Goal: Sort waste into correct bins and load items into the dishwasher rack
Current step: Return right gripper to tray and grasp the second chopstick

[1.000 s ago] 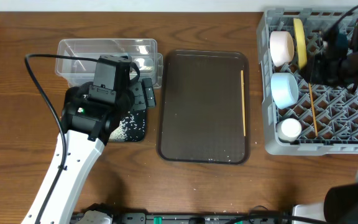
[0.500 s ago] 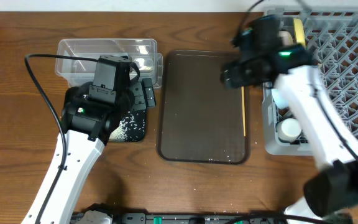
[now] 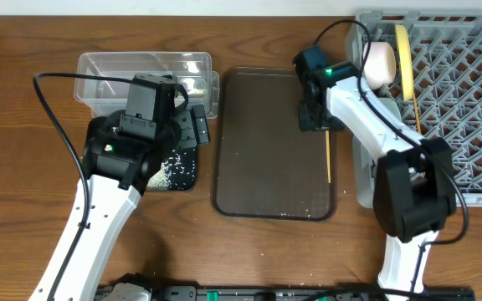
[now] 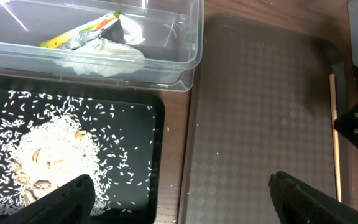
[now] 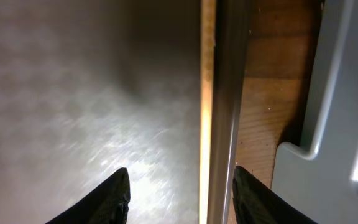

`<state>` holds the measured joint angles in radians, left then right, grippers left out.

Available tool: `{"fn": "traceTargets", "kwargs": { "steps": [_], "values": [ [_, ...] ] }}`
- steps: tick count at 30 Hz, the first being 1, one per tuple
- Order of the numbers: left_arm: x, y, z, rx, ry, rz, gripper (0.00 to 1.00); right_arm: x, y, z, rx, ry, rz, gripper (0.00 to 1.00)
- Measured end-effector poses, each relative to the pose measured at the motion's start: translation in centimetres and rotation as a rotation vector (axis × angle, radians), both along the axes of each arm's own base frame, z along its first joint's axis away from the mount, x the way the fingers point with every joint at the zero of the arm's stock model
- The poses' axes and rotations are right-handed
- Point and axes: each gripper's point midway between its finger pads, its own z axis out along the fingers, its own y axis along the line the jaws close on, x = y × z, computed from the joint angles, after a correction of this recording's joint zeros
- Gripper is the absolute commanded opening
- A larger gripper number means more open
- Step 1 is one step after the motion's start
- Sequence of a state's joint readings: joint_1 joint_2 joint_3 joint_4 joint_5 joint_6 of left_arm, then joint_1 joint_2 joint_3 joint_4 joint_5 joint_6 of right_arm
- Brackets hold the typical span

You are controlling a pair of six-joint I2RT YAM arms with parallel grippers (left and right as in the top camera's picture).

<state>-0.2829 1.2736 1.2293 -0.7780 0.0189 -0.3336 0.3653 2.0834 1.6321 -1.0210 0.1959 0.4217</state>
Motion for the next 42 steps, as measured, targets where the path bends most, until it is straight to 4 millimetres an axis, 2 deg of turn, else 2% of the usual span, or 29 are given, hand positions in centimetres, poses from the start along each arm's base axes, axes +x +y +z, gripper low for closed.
{"fn": "traceTargets", "kwargs": {
  "steps": [5, 14, 36, 40, 41, 42],
  "values": [
    [0.0, 0.0, 0.0, 0.0, 0.0, 0.0, 0.92, 0.5, -0.6, -1.4, -0.028, -0.008, -0.051, 0.5],
    [0.0, 0.0, 0.0, 0.0, 0.0, 0.0, 0.92, 1.6, -1.5, -2.1, -0.03, -0.031, -0.093, 0.47],
    [0.0, 0.0, 0.0, 0.0, 0.0, 0.0, 0.92, 1.2, -0.9, -4.5, -0.005, 0.022, -0.091, 0.43],
    [0.0, 0.0, 0.0, 0.0, 0.0, 0.0, 0.92, 1.0, -0.6, -4.7, 0.011, 0.033, -0.087, 0.29],
    [0.0, 0.0, 0.0, 0.0, 0.0, 0.0, 0.92, 1.0, -0.4, -4.7, 0.018, 0.037, -0.083, 0.2],
    [0.0, 0.0, 0.0, 0.0, 0.0, 0.0, 0.92, 0.9, -0.2, -4.8, 0.029, 0.041, -0.088, 0.06]
  ]
}}
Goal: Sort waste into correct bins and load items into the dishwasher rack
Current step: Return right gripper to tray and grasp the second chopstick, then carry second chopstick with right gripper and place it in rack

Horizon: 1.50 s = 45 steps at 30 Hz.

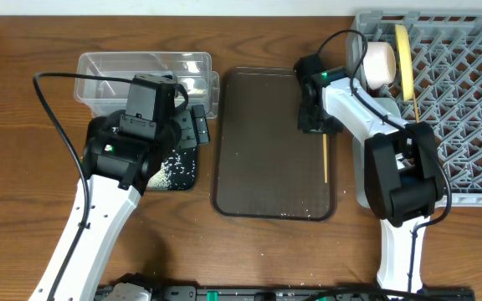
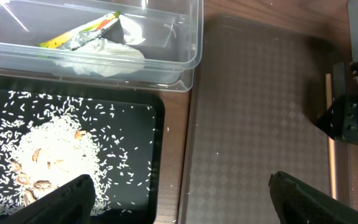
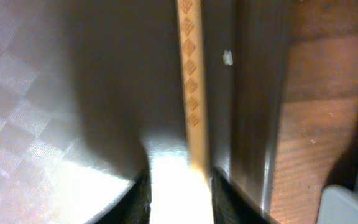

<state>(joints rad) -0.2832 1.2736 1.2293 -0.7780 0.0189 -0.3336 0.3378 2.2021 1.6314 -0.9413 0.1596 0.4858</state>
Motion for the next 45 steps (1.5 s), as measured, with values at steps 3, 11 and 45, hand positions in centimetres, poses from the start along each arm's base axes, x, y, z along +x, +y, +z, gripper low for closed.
{"fn": "traceTargets", "kwargs": {
  "steps": [3, 11, 45],
  "values": [
    [0.0, 0.0, 0.0, 0.0, 0.0, 0.0, 0.92, -0.1, 0.4, -0.1, 0.019, 0.009, 0.017, 0.01],
    [0.0, 0.0, 0.0, 0.0, 0.0, 0.0, 0.92, -0.1, 1.0, 0.1, 0.05, 0.02, 0.054, 0.01],
    [0.0, 0.0, 0.0, 0.0, 0.0, 0.0, 0.92, -0.7, -21.8, 19.8, -0.187, -0.178, 0.221, 0.01]
  ]
}}
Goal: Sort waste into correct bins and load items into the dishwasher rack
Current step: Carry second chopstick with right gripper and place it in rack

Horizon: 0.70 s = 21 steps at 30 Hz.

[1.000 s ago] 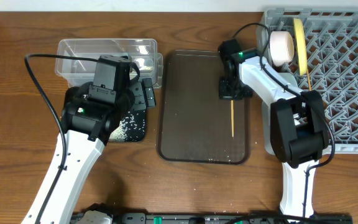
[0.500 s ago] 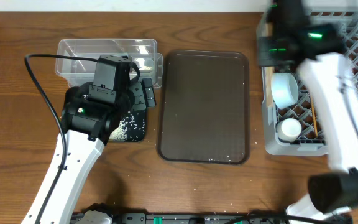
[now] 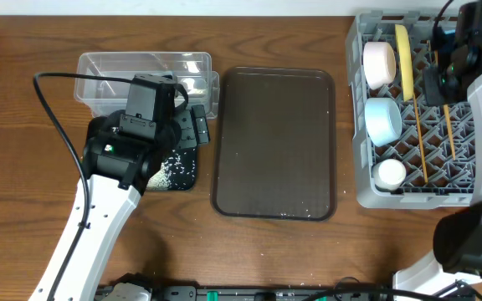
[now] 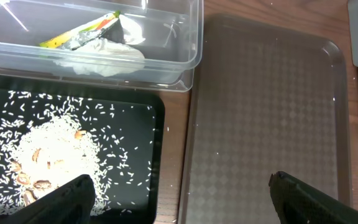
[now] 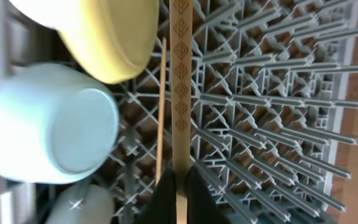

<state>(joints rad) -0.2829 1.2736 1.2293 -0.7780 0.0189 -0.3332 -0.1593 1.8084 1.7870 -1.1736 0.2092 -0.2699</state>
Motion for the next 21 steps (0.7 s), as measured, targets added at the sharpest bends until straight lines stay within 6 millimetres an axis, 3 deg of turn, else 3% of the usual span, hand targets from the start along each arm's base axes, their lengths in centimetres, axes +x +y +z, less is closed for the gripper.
{"fn": "traceTargets", "kwargs": {
  "steps": [3, 7, 9, 11, 12, 18, 21],
  "values": [
    [0.0, 0.0, 0.0, 0.0, 0.0, 0.0, 0.92, 0.3, -0.7, -2.4, -0.001, 0.032, 0.015, 0.03],
    [0.0, 0.0, 0.0, 0.0, 0.0, 0.0, 0.92, 0.2, 0.0, -4.9, 0.042, 0.065, 0.029, 0.09],
    [0.0, 0.0, 0.0, 0.0, 0.0, 0.0, 0.92, 0.1, 0.3, -5.4, 0.06, 0.066, 0.022, 0.17],
    [0.0, 0.0, 0.0, 0.0, 0.0, 0.0, 0.92, 0.2, 0.4, -5.6, 0.074, 0.055, 0.001, 0.42],
    [0.0, 0.0, 0.0, 0.0, 0.0, 0.0, 0.92, 0.3, 0.4, -5.6, 0.08, 0.048, -0.008, 0.65],
    [0.0, 0.0, 0.0, 0.0, 0.0, 0.0, 0.92, 0.5, 0.7, -5.6, 0.112, 0.03, -0.055, 0.99],
    [0.0, 0.0, 0.0, 0.0, 0.0, 0.0, 0.92, 0.5, 1.5, -5.6, 0.158, 0.027, -0.046, 0.99]
  ]
}}
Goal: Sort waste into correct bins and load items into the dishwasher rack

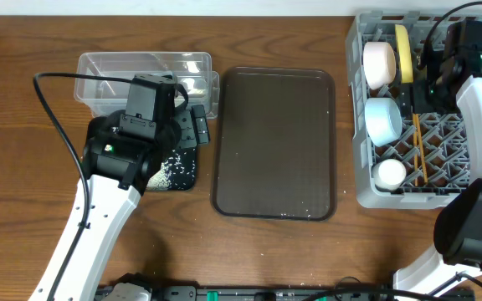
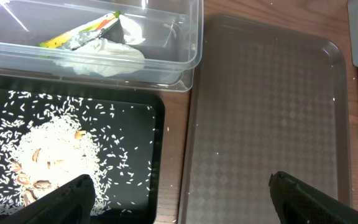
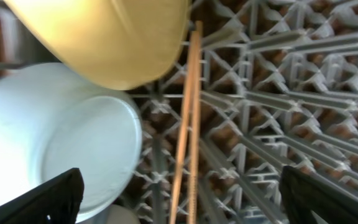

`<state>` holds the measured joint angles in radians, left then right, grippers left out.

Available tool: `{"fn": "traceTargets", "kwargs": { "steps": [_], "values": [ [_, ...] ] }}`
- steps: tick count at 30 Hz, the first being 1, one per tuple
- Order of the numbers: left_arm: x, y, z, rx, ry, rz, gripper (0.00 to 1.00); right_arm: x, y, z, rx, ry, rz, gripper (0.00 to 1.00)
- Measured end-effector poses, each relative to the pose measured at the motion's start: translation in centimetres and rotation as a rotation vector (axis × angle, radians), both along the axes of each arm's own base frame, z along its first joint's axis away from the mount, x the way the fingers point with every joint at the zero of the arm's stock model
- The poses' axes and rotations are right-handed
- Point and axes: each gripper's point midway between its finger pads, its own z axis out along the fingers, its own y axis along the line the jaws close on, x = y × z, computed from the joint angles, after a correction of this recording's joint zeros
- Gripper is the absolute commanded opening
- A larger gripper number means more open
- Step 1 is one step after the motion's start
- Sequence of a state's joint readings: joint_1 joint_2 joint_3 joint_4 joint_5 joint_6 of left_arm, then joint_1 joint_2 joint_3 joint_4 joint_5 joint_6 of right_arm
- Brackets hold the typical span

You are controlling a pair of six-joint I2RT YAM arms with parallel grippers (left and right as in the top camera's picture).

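Note:
Two wooden chopsticks [image 3: 188, 124] lie side by side on the grid of the grey dishwasher rack [image 1: 475, 167], also seen from overhead as chopsticks [image 1: 417, 150]. My right gripper [image 3: 185, 205] hangs just above them, open and holding nothing; overhead it shows as the right gripper [image 1: 418, 96] beside the yellow plate [image 1: 403, 50]. My left gripper [image 2: 179, 205] is open and empty above the seam between the black rice tray [image 2: 135, 155] and the brown tray [image 2: 266, 112].
The rack's left column holds a beige cup [image 1: 380, 63], a light blue cup [image 1: 382, 119] and a white cup [image 1: 388, 173]. A clear bin [image 1: 145, 71] with wrappers stands at the back left. A few rice grains dot the brown tray [image 1: 274, 142].
My right gripper was shut on a chopstick over the rack. It is now open, shifted left, and that chopstick lies in the rack next to the other one. The left arm has not moved.
My right gripper was open over a chopstick at the brown tray's right edge. Then it was closed around it there. After that it held the chopstick over the rack, where one lay before. Now both chopsticks rest in the rack.

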<state>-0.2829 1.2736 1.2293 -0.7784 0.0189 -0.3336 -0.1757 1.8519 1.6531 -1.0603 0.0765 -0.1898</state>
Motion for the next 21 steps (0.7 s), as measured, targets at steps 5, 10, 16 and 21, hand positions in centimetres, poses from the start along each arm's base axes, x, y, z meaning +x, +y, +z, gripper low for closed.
{"fn": "traceTargets", "kwargs": {
  "steps": [5, 10, 16, 21],
  "values": [
    [0.0, 0.0, 0.0, 0.0, -0.001, 0.0, 0.92, 0.4, 2.9, 3.3, 0.158, -0.049, 0.051, 0.99],
    [0.0, 0.0, 0.0, 0.0, -0.001, 0.0, 0.92, -1.2, 6.3, 12.6, 0.276, -0.228, 0.133, 0.99],
    [0.0, 0.0, 0.0, 0.0, -0.001, 0.0, 0.92, -6.5, 9.3, 23.5, 0.289, -0.514, 0.24, 0.99],
    [0.0, 0.0, 0.0, 0.0, -0.001, 0.0, 0.92, -10.3, 9.6, 26.5, 0.254, -0.594, 0.252, 0.99]
  ]
}}
